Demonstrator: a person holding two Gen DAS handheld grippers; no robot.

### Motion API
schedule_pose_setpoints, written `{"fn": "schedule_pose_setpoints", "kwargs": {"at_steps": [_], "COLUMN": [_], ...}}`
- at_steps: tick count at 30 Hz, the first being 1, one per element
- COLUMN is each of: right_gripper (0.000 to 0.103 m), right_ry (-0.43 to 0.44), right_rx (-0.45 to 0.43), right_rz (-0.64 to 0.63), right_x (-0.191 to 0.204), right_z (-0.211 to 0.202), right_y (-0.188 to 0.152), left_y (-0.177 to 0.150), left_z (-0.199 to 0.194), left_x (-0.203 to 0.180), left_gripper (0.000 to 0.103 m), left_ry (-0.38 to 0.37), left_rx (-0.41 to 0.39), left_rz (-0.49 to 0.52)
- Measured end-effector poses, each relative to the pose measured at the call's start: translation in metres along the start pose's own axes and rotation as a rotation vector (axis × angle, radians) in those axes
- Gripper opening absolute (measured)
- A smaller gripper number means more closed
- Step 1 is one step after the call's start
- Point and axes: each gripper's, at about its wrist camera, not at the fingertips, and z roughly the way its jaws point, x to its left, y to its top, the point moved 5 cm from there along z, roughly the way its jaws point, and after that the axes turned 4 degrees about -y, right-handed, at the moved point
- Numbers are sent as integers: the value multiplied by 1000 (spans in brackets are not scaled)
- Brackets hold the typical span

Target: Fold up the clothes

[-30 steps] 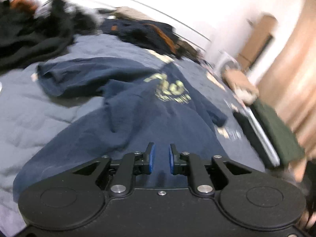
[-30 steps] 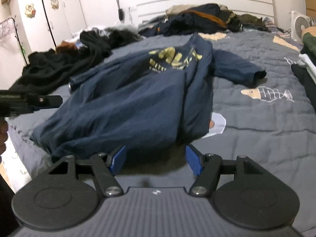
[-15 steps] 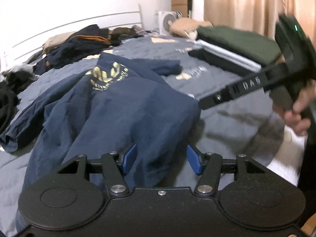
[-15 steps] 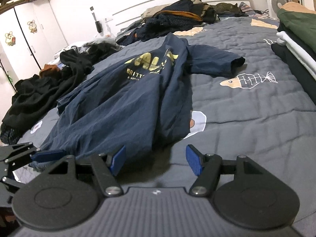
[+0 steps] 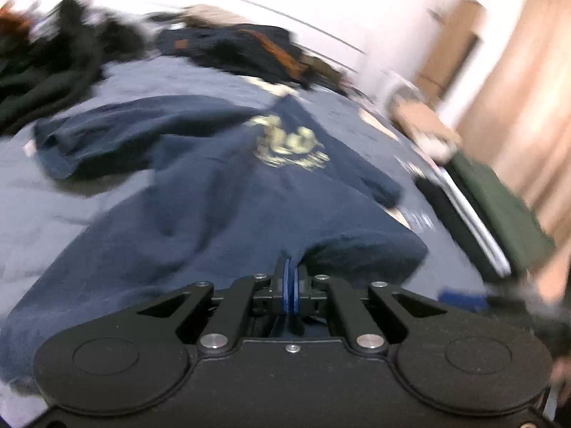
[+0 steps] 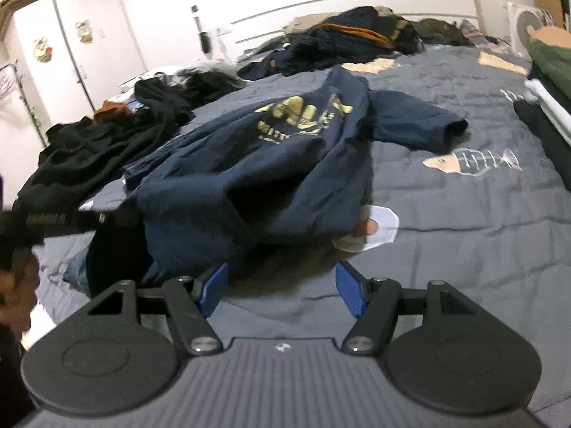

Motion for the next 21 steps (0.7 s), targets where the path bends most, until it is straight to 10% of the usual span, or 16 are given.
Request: {"fn": "schedule_pose_setpoints", "kwargs": {"at_steps": [21], "right_gripper": [66], "right_ry": [-51], "right_rx": [-92], "right_rz": [-396], "right_x": [72], "right_z": [45], "right_y": [-14], "left_y": [8], "left_z": [1], "left_x": [24], "left_gripper": [3], "left_ry": [3], "left_rx": [-7], "left_rz": [-165]}}
